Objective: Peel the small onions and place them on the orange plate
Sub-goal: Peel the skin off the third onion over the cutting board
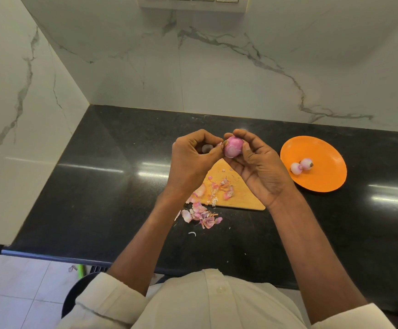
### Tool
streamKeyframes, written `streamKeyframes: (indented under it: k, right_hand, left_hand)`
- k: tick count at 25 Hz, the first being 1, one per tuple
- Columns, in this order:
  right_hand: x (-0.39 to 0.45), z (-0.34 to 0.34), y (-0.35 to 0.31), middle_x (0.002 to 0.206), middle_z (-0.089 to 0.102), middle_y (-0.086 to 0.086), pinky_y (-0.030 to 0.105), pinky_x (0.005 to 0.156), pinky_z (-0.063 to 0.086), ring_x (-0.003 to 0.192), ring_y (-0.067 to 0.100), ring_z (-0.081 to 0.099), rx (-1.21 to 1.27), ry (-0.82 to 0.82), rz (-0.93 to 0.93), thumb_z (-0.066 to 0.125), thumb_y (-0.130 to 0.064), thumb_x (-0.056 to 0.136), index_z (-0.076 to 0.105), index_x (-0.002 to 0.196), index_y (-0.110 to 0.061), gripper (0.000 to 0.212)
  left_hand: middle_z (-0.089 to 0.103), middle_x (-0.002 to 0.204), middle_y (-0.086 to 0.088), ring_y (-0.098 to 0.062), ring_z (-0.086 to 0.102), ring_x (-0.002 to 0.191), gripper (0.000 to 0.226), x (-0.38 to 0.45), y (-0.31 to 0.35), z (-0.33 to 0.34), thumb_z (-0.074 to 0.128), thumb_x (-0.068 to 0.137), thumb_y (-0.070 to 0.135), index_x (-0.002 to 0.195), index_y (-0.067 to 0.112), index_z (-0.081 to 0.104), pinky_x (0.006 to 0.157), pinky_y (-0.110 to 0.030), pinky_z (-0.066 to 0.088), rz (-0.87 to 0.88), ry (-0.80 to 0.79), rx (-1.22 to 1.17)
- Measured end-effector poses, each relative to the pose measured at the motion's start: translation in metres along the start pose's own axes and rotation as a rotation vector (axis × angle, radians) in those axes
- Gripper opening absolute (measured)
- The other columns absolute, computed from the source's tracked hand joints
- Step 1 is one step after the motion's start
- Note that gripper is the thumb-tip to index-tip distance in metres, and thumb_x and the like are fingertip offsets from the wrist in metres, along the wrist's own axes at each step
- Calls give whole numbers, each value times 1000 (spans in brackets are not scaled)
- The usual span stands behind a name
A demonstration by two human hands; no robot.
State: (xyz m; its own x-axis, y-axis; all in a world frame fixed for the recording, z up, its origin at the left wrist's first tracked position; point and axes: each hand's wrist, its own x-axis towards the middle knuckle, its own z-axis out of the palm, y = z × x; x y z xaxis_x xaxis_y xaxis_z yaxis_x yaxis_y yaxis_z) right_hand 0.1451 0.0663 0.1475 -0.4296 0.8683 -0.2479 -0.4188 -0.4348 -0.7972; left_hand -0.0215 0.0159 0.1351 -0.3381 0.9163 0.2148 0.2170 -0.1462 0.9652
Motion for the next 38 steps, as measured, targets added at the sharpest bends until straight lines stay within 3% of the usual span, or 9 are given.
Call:
streamKeyframes:
  k: [2,4,9,13,20,27,30,33,38]
  right_hand:
    - [0,1,-1,144,62,22,45,106,57,131,38,64,26,-3,3,43,0,109,64,133,-8,33]
    - [1,1,0,142,63,22,45,107,56,131,39,64,47,7,15,44,-2,109,64,135,-7,32]
    - [-1,7,1,139,64,21,37,99,60,128,34,66,-13,52,-6,70,-13,89,64,136,-9,48]
    - [0,9,-1,135,68,18,35,92,62,121,31,71,-120,92,-40,66,-14,95,66,131,-10,37]
    - [0,18,1,117,77,10,42,95,62,110,27,76,-361,100,-105,62,-7,103,70,128,-8,27]
    - [-4,22,2,120,76,12,37,92,63,114,28,74,-254,79,-90,62,-6,102,69,127,-8,27]
    - [-3,18,0,127,73,15,37,91,63,118,30,73,-198,90,-118,63,-8,101,68,128,-9,27]
    - [-1,15,-5,132,69,18,36,89,63,119,32,72,-173,76,-93,61,-10,103,68,128,-9,27]
    - [0,14,-5,132,69,17,34,85,60,113,31,69,-305,83,-72,55,-24,108,74,121,-15,25]
  left_hand:
    - [78,95,0,-16,77,87,12,1,2,-2,77,97,6,109,6,76,79,-31,66,-17,-40,-35]
    - [78,109,1,-15,76,103,24,2,1,-1,73,98,2,121,8,74,90,-34,65,-7,-77,-6]
    - [74,122,-3,-15,74,109,39,1,2,4,81,96,23,131,10,72,94,-34,64,-21,-130,104]
    - [75,113,-4,-16,75,100,35,3,3,5,83,94,24,124,9,74,90,-34,65,-24,-118,113]
    - [72,89,0,-4,66,72,18,0,9,19,80,92,14,107,8,72,65,-16,55,-61,61,154]
    - [74,87,0,-12,71,77,9,-2,9,21,77,93,10,102,8,77,73,-26,63,-51,169,110]
    - [79,102,-3,-16,76,93,18,0,6,11,74,98,10,115,7,76,87,-36,65,-31,29,25]
    - [78,113,-7,-17,77,104,31,2,4,1,80,96,14,125,8,74,93,-32,64,9,-93,-22]
    - [80,96,-6,-13,79,84,21,13,1,-13,80,94,6,114,-2,78,78,-25,65,117,-165,67]
